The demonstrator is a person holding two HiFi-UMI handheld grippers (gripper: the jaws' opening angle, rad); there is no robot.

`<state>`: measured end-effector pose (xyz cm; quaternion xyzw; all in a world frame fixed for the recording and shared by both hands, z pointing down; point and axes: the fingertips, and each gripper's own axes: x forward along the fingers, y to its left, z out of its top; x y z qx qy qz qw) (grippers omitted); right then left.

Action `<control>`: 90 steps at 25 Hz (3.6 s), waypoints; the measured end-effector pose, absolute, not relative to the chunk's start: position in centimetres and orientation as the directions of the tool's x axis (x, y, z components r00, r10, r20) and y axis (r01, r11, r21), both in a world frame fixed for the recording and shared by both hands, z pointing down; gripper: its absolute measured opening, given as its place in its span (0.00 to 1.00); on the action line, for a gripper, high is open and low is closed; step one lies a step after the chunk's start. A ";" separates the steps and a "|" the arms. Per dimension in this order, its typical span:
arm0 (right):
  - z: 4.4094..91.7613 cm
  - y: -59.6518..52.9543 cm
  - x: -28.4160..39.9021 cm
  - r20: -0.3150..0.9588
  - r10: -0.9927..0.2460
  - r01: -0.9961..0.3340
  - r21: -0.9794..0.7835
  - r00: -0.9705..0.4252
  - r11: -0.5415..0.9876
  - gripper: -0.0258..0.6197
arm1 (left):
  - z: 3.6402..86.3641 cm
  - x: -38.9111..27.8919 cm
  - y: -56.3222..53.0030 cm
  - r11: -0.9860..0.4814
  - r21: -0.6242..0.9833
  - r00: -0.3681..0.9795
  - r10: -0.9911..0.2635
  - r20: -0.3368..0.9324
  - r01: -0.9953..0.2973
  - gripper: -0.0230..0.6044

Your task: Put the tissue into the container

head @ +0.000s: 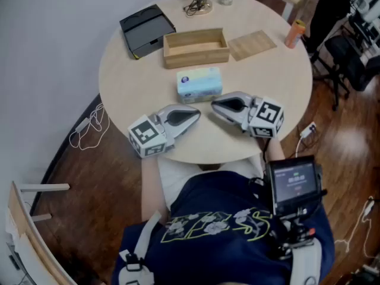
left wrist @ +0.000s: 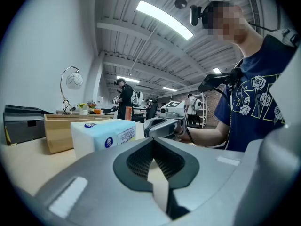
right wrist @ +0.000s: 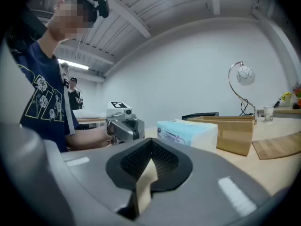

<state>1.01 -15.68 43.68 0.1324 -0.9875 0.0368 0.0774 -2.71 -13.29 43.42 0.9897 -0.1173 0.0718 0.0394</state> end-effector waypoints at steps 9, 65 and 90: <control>43.5 -15.3 1.0 0.150 -0.254 -0.265 -0.059 -0.955 0.962 0.04 | 43.1 -2.6 -13.1 -0.965 0.066 0.956 -0.240 0.166 -0.254 0.04; 42.8 -23.0 -2.1 0.152 -0.125 -0.135 -0.056 -0.980 0.989 0.64 | 42.9 -3.6 -22.6 -0.982 0.065 0.975 -0.165 0.150 -0.176 0.64; 31.6 -23.5 -1.8 0.065 -0.053 -0.055 -0.037 -0.997 0.998 0.62 | 31.0 -3.9 -23.3 -0.971 0.026 0.971 -0.238 -0.022 -0.238 0.61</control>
